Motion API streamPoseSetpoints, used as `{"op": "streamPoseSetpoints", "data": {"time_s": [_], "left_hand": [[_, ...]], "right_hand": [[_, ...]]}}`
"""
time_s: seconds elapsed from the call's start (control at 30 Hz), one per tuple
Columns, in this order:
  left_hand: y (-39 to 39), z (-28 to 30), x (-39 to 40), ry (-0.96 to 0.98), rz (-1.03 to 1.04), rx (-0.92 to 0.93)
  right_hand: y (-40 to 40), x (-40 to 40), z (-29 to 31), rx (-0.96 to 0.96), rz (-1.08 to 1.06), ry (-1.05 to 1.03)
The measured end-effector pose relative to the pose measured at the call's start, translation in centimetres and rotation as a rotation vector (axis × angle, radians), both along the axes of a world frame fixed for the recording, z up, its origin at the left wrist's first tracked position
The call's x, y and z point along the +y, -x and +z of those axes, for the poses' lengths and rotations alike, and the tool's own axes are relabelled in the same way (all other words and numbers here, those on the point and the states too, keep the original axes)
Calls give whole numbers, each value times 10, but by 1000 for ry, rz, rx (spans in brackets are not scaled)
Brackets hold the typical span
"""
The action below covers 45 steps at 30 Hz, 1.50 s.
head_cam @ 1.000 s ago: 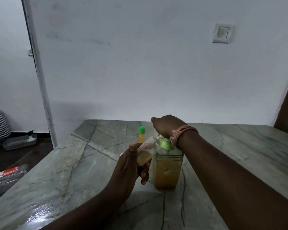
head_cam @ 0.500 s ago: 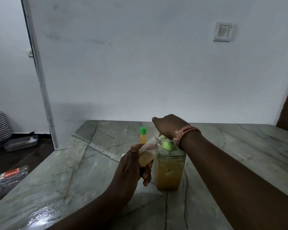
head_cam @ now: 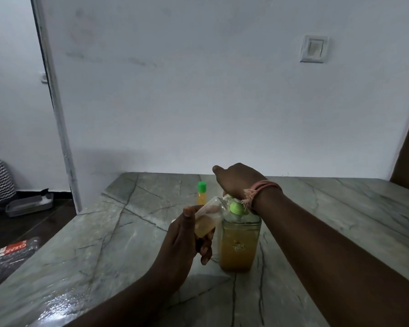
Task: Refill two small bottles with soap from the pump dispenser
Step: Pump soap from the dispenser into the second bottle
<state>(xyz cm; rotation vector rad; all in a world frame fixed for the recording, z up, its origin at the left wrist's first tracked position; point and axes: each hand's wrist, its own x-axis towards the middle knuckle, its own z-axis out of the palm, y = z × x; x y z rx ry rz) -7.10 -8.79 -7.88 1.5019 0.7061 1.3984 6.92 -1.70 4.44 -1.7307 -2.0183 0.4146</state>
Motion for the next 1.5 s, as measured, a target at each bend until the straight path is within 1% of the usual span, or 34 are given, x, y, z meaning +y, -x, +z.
{"op": "streamPoseSetpoints", "data": {"time_s": [0.2,0.33,0.47,0.7,0.73,0.83,0.87,0.97,1.2,1.33,1.5], "left_hand": [[-1,1,-1,4,-7,6],[1,0,2,2,-23,8],[-1,0,2,11,-18,-30],[-1,3,-3,-10,-10,2],[0,2,-2,-13,-13,4],[-1,2,0,-13,-20,6],[-1,2,0,-15,-18,6],[-2,2,-1,1,-10,-6],[-2,5,-6,4,-6,-19],[-1,1,-1,11,-17,-16],[-1,1,-1,17,-6,-1]], "right_hand": [[0,4,5,-44,-32,13],[1,10,-1,82,-53,2],[0,8,-3,43,-59,14],[2,-1,6,11,-70,8],[2,0,6,18,-75,-9],[2,3,-1,141,-93,-64],[3,2,-3,143,-89,-53],[2,2,-1,68,-62,16],[5,-3,11,-106,-2,65],[3,-5,7,-24,-24,45],[4,-7,6,-97,-27,54]]}}
